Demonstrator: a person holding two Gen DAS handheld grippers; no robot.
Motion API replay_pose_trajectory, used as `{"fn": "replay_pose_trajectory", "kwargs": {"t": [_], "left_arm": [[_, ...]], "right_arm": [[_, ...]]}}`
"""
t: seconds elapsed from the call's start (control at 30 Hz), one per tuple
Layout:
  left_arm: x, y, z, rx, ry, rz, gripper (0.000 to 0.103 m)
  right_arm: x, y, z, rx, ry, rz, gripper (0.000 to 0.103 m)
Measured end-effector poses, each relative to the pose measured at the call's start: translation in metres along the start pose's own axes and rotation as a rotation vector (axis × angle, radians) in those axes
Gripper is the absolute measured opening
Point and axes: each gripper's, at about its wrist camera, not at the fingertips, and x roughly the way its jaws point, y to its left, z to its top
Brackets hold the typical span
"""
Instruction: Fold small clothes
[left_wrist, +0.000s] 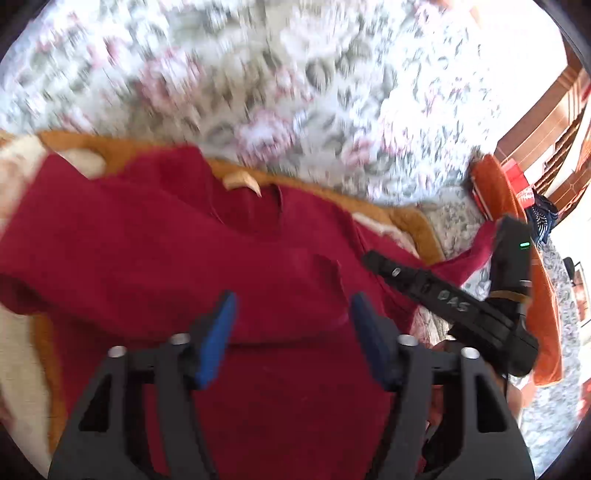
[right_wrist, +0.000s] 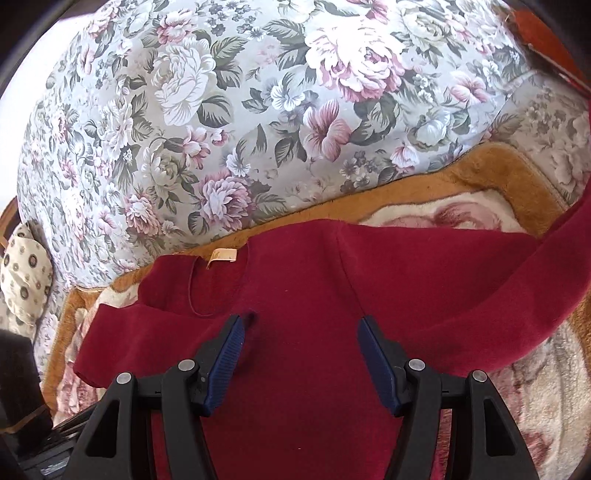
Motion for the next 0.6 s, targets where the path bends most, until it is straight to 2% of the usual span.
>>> {"fn": "replay_pose_trajectory", "kwargs": {"t": [0.1, 0.17, 0.23, 0.3, 0.33, 0.37, 0.5, 0.6], "left_arm": [[-0.031, 0.018, 0.0, 0.033, -0.04, 0.049, 0.069], [-0.045, 0.034, 0.0, 0.031, -0.066, 0.123, 0.069], [-0.057, 0.058, 0.002, -0.004, -0.086, 0.171, 0.069], [-0.068, 0.084, 0.004, -0.094, -0.091, 0.193, 0.069], [-0.072, 0.092, 0.003, -0.128, -0.101, 0.195, 0.069], [-0.078, 0.1, 0.004, -0.16, -0.117, 0.202, 0.069], [-0.098, 0.113, 0.011, -0.197, -0.19, 0.244, 0.069], [-0.099, 0.108, 0.014, -0.173, -0.199, 0.252, 0.069]], "right_arm": [[0.013, 0.005, -0.006, 0.014, 0.046, 0.021, 0.063], [0.023, 0.011, -0.01, -0.017, 0.065, -0.031, 0.063], [0.034, 0.016, -0.014, -0.053, 0.076, -0.056, 0.064], [0.041, 0.028, -0.019, -0.145, 0.059, -0.1, 0.061], [0.04, 0.034, -0.02, -0.194, 0.043, -0.107, 0.039], [0.039, 0.041, -0.021, -0.236, 0.036, -0.089, 0.004], [0.005, 0.055, -0.005, -0.309, -0.086, -0.067, 0.004], [-0.031, 0.048, 0.018, -0.305, -0.202, -0.093, 0.004]]}}
